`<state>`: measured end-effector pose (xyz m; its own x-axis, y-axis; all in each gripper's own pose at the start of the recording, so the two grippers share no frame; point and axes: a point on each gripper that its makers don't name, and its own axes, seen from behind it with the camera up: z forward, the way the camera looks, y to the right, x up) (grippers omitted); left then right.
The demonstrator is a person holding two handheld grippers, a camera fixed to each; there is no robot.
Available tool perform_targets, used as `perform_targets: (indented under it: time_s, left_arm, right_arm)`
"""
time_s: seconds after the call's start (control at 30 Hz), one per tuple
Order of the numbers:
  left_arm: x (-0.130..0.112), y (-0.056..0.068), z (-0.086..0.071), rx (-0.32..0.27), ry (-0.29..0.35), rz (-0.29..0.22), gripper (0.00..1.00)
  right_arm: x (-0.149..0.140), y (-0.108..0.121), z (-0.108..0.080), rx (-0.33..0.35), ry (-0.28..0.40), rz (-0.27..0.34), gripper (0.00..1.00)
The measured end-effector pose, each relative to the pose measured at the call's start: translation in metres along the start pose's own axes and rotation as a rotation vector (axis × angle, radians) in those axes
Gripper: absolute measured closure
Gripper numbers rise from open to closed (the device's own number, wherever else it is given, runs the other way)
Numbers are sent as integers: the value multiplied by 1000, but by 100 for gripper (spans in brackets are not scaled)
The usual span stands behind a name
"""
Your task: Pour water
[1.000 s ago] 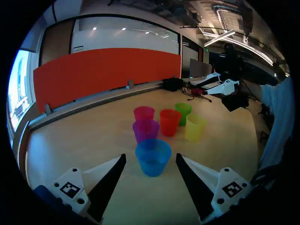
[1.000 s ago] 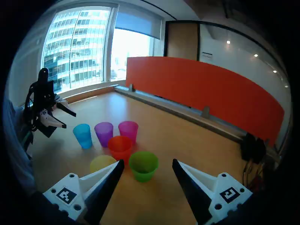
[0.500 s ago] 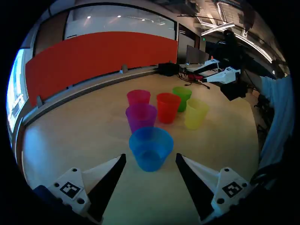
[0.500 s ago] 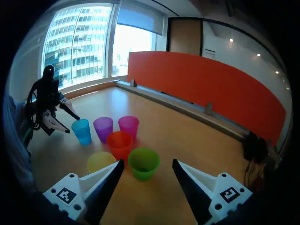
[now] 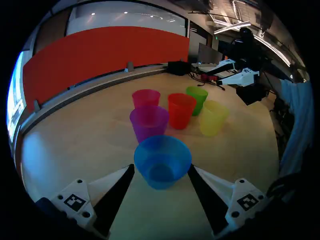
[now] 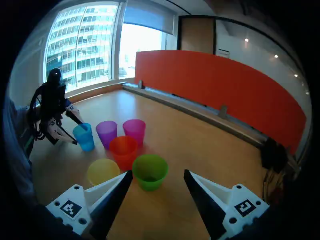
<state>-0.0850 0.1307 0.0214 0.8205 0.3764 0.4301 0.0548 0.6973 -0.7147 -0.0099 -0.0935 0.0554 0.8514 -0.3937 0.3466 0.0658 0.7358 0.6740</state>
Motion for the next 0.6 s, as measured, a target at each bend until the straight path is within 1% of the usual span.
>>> perform_targets:
  time_s: [0.2,0.43,0.5,0.6]
  left_arm:
    - [2,1,8,-6,-9,8,1]
    - [3,0,13,-6,-11,11,2]
    - [3,0,15,-2,-12,14,3]
    - [2,1,15,-5,-15,20,11]
  right_arm:
    - [0,1,2,1,0,2,0]
    - [-1,4,4,-3,-2,2,0]
    - [-2,4,4,-2,-2,2,0]
    - [-2,4,4,-3,-3,2,0]
